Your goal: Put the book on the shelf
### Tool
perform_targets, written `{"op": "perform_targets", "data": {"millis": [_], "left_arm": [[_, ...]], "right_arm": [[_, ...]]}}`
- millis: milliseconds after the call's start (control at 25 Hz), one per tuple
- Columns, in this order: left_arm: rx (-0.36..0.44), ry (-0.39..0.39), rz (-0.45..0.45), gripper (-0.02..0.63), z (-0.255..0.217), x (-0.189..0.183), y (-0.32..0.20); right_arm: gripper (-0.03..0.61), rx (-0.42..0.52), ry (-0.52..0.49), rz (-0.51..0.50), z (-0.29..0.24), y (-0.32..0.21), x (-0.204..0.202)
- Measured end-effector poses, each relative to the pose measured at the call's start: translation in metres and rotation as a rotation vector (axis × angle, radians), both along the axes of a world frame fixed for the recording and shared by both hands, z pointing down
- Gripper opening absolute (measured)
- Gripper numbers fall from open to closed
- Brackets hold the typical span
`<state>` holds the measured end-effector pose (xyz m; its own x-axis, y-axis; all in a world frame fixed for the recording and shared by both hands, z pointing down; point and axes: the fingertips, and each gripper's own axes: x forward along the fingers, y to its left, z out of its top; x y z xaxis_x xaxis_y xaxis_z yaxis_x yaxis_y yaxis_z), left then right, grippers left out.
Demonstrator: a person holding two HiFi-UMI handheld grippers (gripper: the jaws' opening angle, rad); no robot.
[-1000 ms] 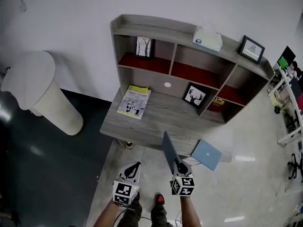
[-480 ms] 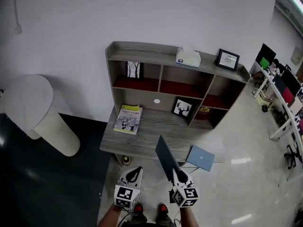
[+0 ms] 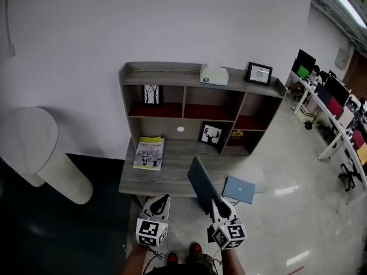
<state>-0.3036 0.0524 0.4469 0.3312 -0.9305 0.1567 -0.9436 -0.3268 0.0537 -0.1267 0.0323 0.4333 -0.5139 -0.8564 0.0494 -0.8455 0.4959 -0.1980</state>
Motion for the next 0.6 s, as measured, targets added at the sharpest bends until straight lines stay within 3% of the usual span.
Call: {"op": "perform_targets", "data": {"millis": [280, 600], "left_arm": [[0.024, -0.01, 0.011, 0.006, -0.012, 0.001, -0.03], [0.038, -0.013, -0.031, 0.006, -0.02, 0.004, -0.091]], "right_arm": [[0.071, 0.052, -0.014, 0.024, -0.026, -0.03, 0.005], [0.071, 0.089, -0.065, 0.004, -0.048, -0.108, 0.009]]}}
